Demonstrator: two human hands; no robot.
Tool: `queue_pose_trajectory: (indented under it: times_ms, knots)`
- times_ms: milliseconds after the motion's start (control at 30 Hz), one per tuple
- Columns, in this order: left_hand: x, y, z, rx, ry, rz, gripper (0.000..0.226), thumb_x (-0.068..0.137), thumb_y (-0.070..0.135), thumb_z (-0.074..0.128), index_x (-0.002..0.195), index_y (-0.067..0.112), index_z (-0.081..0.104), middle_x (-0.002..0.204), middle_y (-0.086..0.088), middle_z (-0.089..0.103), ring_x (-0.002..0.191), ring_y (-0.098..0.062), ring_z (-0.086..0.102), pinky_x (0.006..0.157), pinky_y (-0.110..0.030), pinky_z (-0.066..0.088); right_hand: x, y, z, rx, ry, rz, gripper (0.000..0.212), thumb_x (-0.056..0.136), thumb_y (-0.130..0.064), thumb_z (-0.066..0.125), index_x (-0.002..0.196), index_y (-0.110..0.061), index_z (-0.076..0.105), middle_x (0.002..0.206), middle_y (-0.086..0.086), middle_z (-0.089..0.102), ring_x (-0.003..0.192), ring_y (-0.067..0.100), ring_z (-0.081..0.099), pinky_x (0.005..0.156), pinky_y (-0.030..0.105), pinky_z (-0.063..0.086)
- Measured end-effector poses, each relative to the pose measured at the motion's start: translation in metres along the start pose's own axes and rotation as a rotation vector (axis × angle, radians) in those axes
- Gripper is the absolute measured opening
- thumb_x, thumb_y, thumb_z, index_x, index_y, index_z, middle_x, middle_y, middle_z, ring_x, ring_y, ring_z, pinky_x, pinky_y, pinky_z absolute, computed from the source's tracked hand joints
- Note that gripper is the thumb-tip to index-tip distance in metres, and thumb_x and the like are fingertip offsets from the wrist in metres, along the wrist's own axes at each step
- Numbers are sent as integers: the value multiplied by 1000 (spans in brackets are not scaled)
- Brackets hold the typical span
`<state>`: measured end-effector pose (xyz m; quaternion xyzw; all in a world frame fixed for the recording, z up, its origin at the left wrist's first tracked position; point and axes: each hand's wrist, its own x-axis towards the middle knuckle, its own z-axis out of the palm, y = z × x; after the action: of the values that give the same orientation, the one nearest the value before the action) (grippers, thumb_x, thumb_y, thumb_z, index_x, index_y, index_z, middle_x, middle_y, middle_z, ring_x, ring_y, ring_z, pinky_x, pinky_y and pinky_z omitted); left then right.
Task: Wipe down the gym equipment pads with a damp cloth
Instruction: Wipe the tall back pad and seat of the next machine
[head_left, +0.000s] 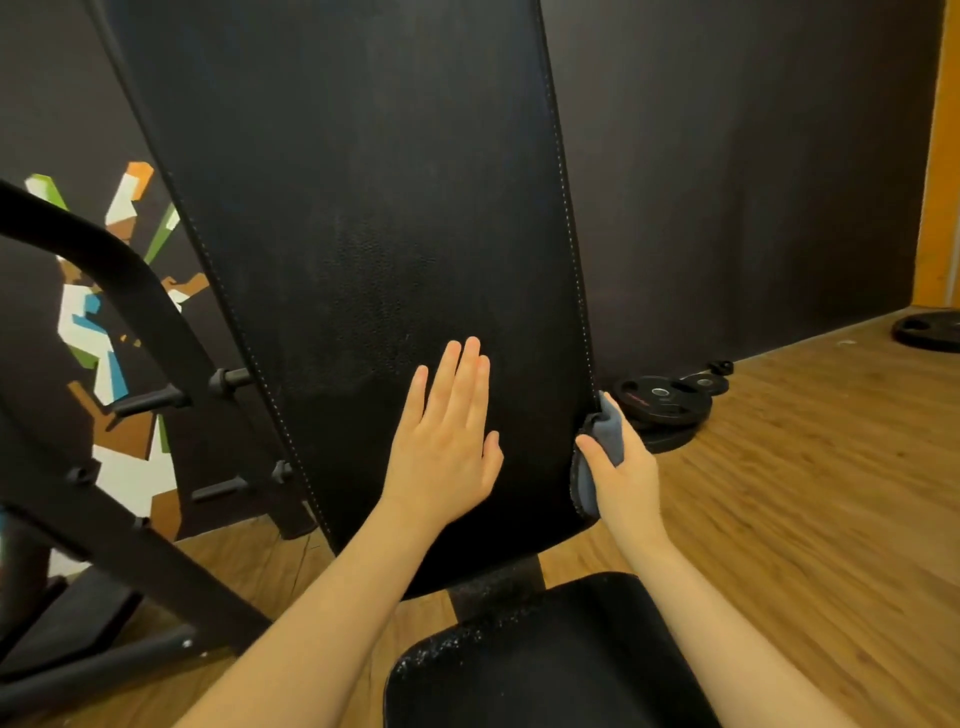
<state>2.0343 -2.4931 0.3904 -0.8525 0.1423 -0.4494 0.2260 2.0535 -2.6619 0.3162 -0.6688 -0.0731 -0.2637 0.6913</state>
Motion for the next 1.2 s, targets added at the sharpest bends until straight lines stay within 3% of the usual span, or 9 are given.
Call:
queue_pose_trajectory:
  times_ms: [167, 367, 533, 667, 800, 900, 1000, 1067, 1200]
  knots:
    - [0, 0, 6, 21, 13, 5, 82, 81, 37, 55, 144, 0, 18, 152, -20, 26, 141, -32, 17, 113, -45, 8, -28, 39, -5, -88, 28, 154, 44, 90, -11, 56, 134, -12, 48, 125, 6, 58, 118, 21, 52, 92, 22, 36]
    - [-2, 1, 5, 11, -2, -8, 80, 82, 37, 54, 144, 0, 19, 153, -19, 27, 142, -31, 16, 113, -44, 7, -21, 30, -18, -77, 4, 143, 36, 91, -9, 55, 126, -11, 54, 110, 2, 60, 106, 15, 56, 84, 21, 38]
    - [-2, 1, 5, 18, -2, -4, 80, 83, 38, 49, 145, 1, 15, 153, -19, 26, 142, -31, 15, 114, -44, 7, -15, 19, -2, 18, 19, 87, 49, 93, -11, 52, 139, -20, 39, 127, -11, 48, 116, 3, 44, 86, 3, 35]
    - [-3, 1, 7, 44, 6, -14, 80, 83, 39, 46, 145, 1, 14, 154, -18, 25, 142, -31, 15, 114, -45, 8, -37, 41, 10, 122, 129, 268, 40, 94, -16, 51, 133, -18, 45, 123, -3, 55, 112, 12, 52, 92, 18, 43]
    - [-2, 2, 4, 37, -18, -16, 81, 84, 39, 48, 146, 1, 13, 154, -17, 24, 143, -30, 16, 114, -44, 9, -61, 52, 25, 281, 144, 676, 40, 93, -28, 53, 125, -4, 50, 121, 18, 58, 111, 34, 55, 101, 47, 41]
    - [-2, 1, -2, 7, -60, -19, 82, 84, 39, 54, 147, 1, 17, 155, -17, 24, 144, -31, 18, 113, -44, 10, -73, 48, 34, 368, 137, 791, 45, 91, -35, 55, 124, -5, 51, 115, 18, 59, 107, 34, 57, 96, 45, 44]
    - [-4, -4, -13, -29, -93, 36, 80, 88, 38, 52, 150, 4, 14, 158, -16, 14, 146, -30, 12, 114, -42, 4, -67, 40, 23, 569, 223, 776, 25, 92, -27, 54, 108, -7, 53, 89, 10, 61, 79, 22, 60, 71, 32, 53]
    - [-14, -10, -15, -41, -121, 67, 78, 92, 39, 49, 150, 6, 10, 159, -14, 8, 147, -28, 6, 114, -42, 0, -58, 37, 18, 653, 318, 788, 32, 93, -27, 54, 118, -6, 50, 94, 8, 60, 85, 22, 61, 78, 35, 51]
    - [-47, -20, -5, -32, -137, 54, 86, 79, 36, 67, 144, 3, 22, 153, -17, 29, 142, -31, 25, 115, -46, 14, -66, 27, 52, 615, 380, 859, 47, 93, -30, 54, 131, -4, 44, 119, 13, 56, 111, 30, 54, 95, 38, 40]
